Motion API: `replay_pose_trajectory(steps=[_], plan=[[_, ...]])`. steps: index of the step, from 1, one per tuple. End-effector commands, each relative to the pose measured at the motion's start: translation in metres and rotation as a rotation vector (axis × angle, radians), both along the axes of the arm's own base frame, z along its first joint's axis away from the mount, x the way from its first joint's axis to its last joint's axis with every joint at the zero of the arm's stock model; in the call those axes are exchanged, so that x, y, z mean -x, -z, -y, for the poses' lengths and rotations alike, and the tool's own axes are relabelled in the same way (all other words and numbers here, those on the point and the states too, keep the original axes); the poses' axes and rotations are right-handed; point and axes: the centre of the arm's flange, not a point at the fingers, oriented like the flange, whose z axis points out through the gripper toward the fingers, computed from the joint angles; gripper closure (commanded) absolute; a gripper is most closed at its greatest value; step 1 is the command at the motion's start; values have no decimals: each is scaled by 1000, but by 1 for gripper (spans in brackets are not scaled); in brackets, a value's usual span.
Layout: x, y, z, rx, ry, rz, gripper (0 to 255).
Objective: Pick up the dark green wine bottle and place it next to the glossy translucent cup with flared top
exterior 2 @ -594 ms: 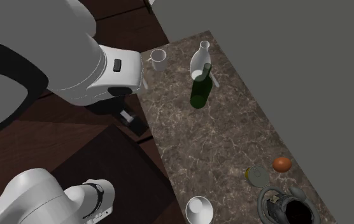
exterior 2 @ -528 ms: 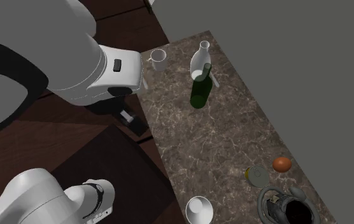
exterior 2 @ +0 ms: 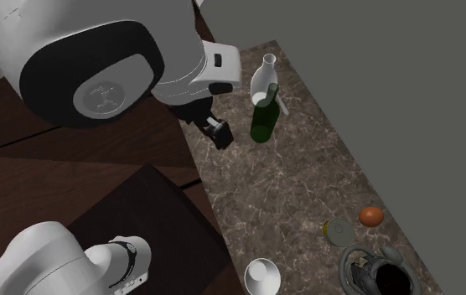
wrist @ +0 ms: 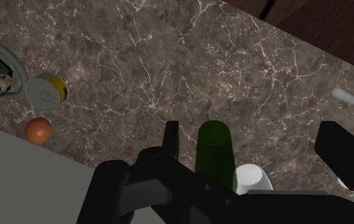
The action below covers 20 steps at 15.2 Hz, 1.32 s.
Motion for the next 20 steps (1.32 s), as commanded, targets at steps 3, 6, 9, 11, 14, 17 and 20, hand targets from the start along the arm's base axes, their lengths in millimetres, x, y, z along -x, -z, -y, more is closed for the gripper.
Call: replay_pose_trajectory(steps=[3,6,9,11,14,17,20], plan=[[-49,18,-3,-10,0,-2,0],[-87,31,-5,-17,0,-3,0],[-124,44,-6,-24,0,-4,0],[-149,52,-8,-29,0,-5,0],[-187,65,-9,-36,-1,-7,0],[-224,78,-11,-43,-1,-8,0],[-251,87,-13,-48,-1,-9,0]])
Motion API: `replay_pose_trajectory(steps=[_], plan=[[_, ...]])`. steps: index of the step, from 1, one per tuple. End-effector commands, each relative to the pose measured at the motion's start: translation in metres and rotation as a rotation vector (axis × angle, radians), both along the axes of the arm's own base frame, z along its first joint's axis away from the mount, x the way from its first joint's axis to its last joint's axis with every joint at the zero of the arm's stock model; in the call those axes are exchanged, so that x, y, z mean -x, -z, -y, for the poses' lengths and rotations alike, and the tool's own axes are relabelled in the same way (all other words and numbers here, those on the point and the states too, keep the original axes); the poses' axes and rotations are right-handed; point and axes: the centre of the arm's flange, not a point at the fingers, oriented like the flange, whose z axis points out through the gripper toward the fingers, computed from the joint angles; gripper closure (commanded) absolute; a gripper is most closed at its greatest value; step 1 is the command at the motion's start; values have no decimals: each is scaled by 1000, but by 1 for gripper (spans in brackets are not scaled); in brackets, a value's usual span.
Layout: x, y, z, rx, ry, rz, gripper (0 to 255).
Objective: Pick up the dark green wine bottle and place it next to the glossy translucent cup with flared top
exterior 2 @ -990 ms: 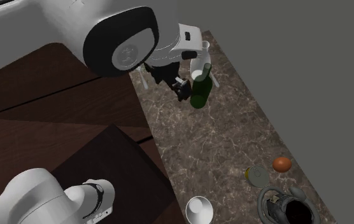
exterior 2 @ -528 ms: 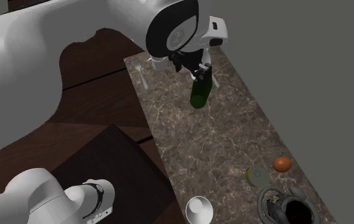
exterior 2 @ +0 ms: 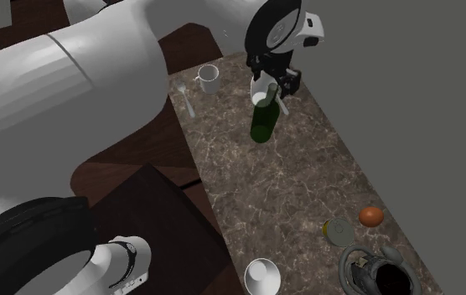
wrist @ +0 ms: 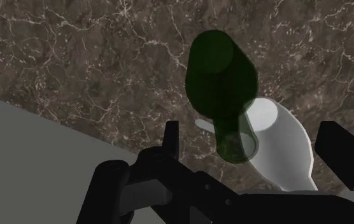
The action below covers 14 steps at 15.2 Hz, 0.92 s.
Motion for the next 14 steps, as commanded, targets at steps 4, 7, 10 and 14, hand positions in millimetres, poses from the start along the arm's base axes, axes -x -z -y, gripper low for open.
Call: replay_pose_trajectory(steps=[4,7,10,14], plan=[[-10,24,0,-1,0,0,0],[-11,43,1,-1,0,0,0],[-11,43,1,-1,0,0,0],[-11,43,1,-1,0,0,0]])
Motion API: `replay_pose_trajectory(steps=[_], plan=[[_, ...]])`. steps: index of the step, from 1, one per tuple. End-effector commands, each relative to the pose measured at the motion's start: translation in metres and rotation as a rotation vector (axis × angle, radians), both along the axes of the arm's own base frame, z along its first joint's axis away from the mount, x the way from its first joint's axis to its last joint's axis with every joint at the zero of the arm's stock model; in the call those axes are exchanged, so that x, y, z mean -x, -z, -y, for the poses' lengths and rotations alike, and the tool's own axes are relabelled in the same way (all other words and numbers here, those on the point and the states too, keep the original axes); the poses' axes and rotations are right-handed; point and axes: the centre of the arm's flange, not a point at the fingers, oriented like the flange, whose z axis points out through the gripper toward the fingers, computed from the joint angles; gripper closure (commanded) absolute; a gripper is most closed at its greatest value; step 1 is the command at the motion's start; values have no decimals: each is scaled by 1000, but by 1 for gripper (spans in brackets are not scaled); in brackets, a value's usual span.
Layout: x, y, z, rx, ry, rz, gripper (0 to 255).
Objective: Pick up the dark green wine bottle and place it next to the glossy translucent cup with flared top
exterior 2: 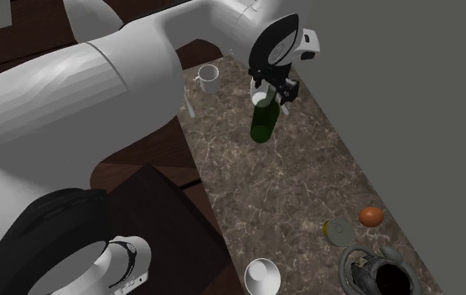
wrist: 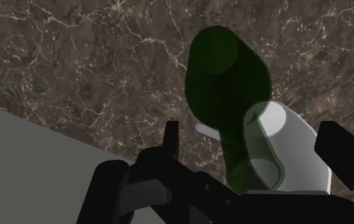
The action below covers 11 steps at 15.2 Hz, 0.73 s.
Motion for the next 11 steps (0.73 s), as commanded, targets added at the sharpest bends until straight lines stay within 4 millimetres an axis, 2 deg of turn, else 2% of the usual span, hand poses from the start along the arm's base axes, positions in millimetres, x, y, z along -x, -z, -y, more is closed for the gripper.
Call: replay_pose_trajectory(steps=[1,2,11], plan=[[0,0,0,0,0,0,0],[0,0,0,0,0,0,255],[0,0,0,0,0,0,255]])
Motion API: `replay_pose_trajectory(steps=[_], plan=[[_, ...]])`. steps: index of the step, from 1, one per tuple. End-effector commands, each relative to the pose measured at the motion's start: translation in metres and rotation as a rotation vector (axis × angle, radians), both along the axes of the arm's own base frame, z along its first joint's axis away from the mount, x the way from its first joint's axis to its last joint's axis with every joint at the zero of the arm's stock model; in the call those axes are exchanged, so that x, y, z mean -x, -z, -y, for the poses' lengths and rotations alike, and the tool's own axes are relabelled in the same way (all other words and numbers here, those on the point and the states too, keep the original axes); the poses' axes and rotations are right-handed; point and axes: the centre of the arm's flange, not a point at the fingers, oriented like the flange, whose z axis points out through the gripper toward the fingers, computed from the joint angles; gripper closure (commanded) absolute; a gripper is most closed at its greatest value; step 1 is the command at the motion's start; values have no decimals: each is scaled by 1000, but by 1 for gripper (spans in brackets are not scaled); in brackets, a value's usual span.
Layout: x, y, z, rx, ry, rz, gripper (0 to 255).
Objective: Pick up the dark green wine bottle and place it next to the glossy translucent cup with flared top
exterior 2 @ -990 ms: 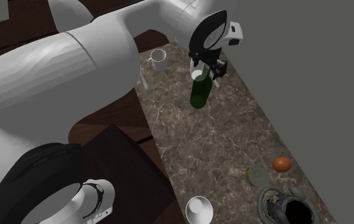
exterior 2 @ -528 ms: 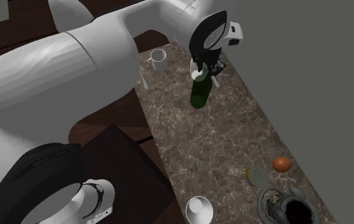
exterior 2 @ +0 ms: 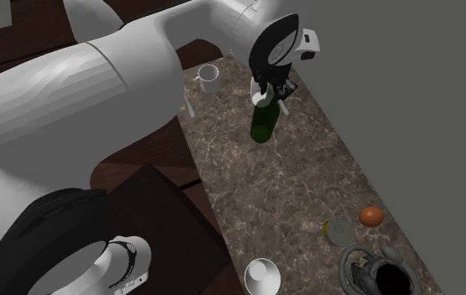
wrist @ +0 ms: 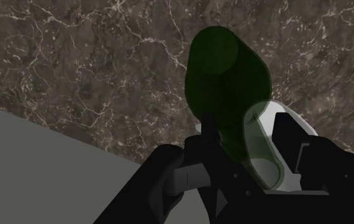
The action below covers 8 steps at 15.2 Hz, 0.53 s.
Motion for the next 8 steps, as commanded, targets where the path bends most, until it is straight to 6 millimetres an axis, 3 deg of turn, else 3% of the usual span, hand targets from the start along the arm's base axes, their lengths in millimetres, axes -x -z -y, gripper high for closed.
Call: replay_pose_trajectory(steps=[1,8], plan=[[0,-5,0,0,0,0,255],[0,-42,0,0,0,0,255]])
